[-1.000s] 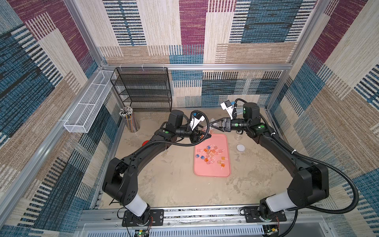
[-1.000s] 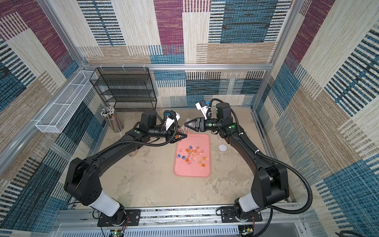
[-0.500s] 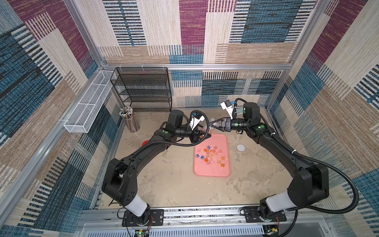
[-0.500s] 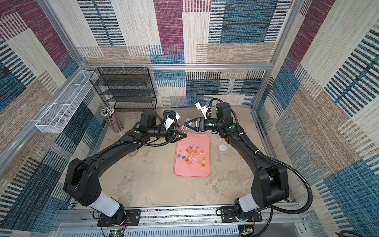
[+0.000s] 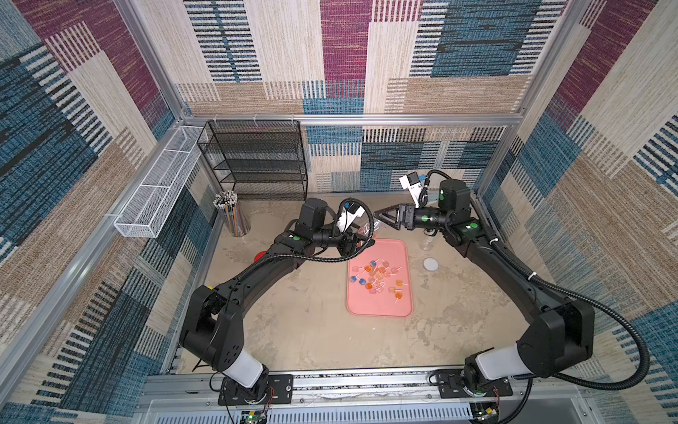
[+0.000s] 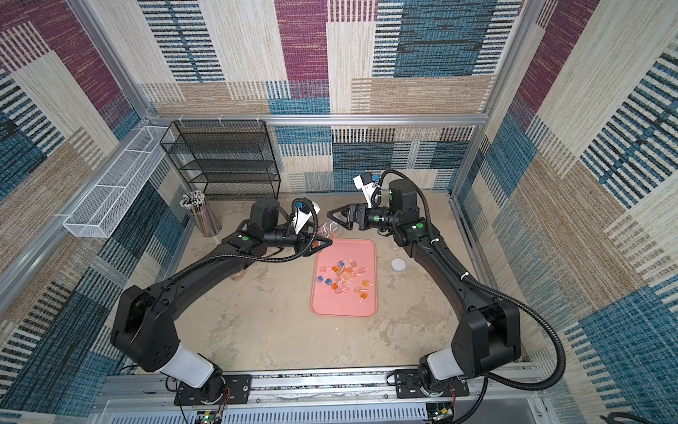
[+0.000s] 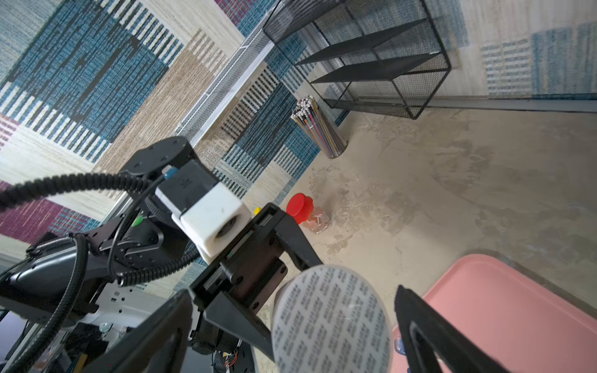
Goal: Pour the candies out of the jar
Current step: Pick up the jar from the center of the board, then unscrew the lid from the jar.
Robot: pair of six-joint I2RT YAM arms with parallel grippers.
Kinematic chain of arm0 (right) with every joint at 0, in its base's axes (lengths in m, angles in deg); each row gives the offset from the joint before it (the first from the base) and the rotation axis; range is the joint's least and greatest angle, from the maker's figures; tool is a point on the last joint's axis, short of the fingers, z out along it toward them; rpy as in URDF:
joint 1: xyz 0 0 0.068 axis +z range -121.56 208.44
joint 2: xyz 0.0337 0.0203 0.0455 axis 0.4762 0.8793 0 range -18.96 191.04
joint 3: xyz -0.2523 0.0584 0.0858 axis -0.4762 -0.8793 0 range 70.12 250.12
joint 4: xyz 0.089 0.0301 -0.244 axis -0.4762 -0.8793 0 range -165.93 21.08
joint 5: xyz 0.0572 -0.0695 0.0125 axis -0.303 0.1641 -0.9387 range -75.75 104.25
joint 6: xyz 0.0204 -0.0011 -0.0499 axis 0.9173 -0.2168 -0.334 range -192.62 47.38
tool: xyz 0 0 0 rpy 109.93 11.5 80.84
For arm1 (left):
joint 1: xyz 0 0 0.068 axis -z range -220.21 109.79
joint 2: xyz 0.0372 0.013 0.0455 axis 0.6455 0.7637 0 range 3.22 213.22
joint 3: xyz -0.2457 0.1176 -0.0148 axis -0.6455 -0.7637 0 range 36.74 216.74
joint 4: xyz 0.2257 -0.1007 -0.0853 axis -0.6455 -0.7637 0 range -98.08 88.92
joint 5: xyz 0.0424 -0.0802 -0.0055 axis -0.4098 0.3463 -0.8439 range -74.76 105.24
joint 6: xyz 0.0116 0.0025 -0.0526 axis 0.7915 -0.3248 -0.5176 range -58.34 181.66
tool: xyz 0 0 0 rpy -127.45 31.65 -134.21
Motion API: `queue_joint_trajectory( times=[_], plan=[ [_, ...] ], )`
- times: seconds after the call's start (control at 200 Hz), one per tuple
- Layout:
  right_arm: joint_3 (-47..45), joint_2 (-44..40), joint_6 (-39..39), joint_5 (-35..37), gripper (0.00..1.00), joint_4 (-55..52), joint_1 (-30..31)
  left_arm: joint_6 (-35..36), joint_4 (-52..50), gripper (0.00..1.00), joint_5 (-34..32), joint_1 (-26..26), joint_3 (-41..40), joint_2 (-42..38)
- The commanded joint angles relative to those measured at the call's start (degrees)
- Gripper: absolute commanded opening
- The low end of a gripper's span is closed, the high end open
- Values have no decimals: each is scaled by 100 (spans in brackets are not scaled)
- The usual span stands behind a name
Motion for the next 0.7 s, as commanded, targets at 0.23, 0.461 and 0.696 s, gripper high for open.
queue_joint_trajectory(
  times=[0.23, 0.461, 0.696],
  plan=[
    [-265, -106, 962, 1740, 91, 522, 324, -76, 827, 0, -1620, 238, -541, -364],
    [-387, 15, 1244, 1970, 87, 565, 554, 152, 1000, 0, -2268, 433, -731, -523],
    [-463, 43, 1432, 1914, 78, 756, 628, 283, 1012, 0, -2479, 531, -789, -604]
  ],
)
